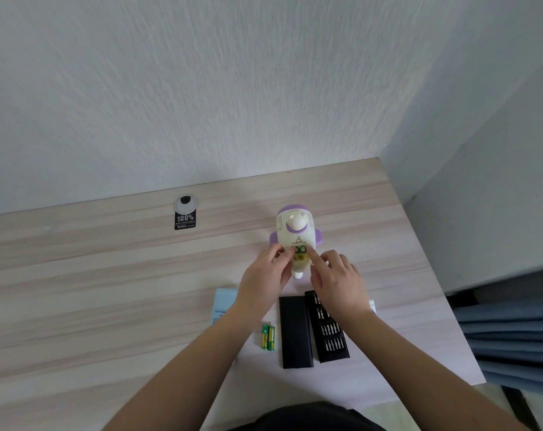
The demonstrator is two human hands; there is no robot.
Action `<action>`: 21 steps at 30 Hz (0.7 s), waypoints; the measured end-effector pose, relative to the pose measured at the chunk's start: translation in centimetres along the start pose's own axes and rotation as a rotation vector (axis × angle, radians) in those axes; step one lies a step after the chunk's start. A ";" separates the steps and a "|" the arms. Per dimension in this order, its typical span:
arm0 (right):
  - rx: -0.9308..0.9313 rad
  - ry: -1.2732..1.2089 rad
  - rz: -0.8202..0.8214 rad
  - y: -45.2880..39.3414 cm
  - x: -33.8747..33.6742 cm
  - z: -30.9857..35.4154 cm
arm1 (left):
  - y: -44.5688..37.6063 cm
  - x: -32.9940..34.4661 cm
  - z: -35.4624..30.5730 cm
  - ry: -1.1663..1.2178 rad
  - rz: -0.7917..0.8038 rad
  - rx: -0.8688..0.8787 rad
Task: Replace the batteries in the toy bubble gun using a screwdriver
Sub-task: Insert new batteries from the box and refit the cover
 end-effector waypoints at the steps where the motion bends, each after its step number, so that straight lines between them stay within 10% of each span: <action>1: -0.005 -0.001 -0.009 -0.1 -0.1 0.0 | 0.0 0.0 0.0 0.006 0.000 -0.001; 21: 0.093 -0.076 -0.015 -3.7 -0.3 0.5 | -0.6 -0.4 0.1 0.180 0.028 -0.116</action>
Point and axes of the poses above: each hand's wrist, its own y-axis away from the middle knuckle, its own x-axis out of the palm, z = x × y, the point moved 6 cm from there along -y, towards the middle knuckle, and after that the axes turned 13 degrees about z, right-handed, at the moved point
